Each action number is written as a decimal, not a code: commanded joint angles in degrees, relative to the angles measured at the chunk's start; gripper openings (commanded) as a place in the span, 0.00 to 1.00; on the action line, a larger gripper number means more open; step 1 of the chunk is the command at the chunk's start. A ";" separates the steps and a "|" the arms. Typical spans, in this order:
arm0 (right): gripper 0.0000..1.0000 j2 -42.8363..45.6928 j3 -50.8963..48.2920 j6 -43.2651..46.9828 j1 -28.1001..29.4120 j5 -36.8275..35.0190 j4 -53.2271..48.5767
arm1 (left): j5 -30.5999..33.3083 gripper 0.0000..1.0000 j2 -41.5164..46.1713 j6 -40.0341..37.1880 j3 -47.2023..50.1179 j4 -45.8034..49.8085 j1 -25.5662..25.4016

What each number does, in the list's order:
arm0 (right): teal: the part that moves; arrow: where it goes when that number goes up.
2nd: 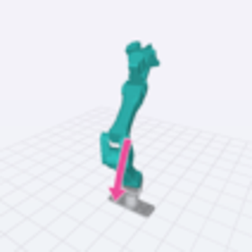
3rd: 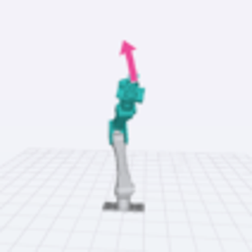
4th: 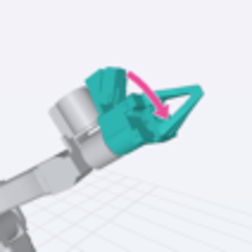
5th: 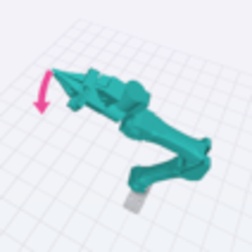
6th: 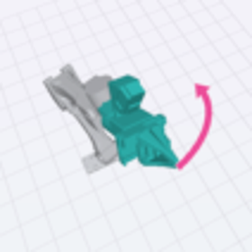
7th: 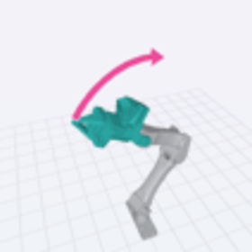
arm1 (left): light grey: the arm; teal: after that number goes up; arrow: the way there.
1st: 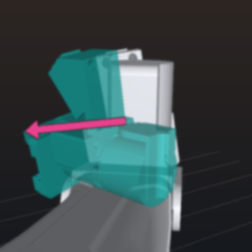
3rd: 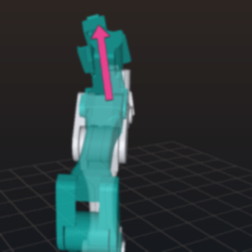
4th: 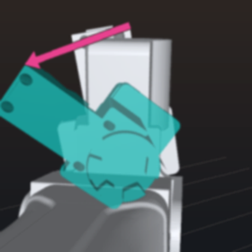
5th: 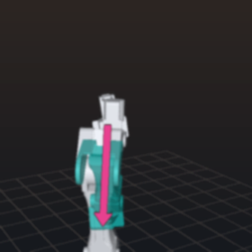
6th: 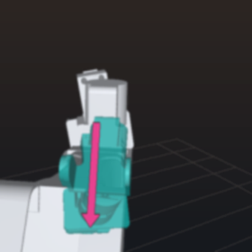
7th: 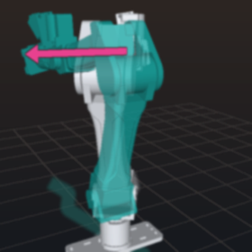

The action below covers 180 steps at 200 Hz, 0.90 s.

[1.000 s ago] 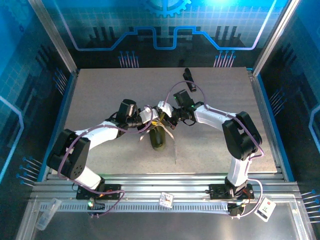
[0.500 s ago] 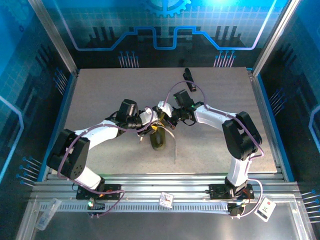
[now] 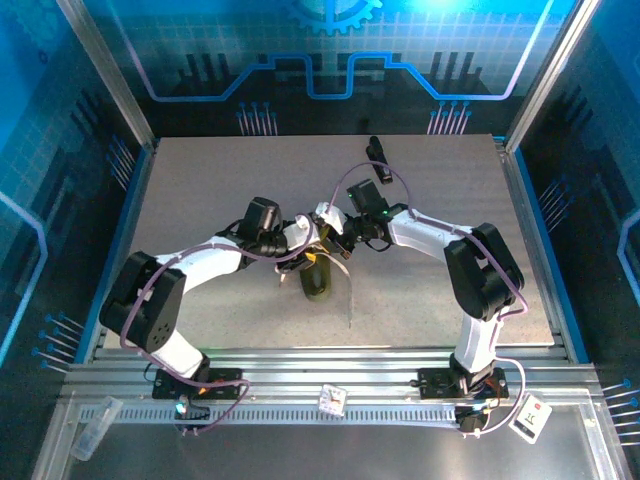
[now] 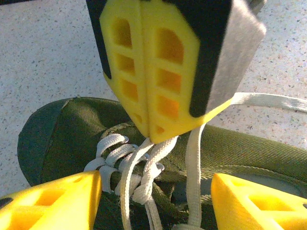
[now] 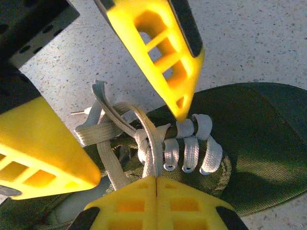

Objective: Tie the shoes

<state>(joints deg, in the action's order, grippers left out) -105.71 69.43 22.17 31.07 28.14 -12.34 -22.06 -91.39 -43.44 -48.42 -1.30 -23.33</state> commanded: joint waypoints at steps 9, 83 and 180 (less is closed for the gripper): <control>0.02 1.47 -0.26 1.12 -0.33 1.79 0.48 | 0.14 0.62 -1.15 -0.28 -1.80 0.92 -0.40; 0.02 1.47 -0.26 1.21 -0.35 1.80 0.74 | 2.17 0.42 -0.85 1.92 -2.09 -0.48 -0.75; 0.02 2.89 -1.05 1.54 -0.21 1.22 1.54 | -1.36 0.28 -0.19 6.13 -1.83 -3.17 1.01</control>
<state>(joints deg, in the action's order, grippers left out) -105.21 68.99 22.39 31.07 28.58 -11.81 -21.50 -92.01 -38.59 -48.73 -2.87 -22.72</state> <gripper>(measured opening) 0.048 0.294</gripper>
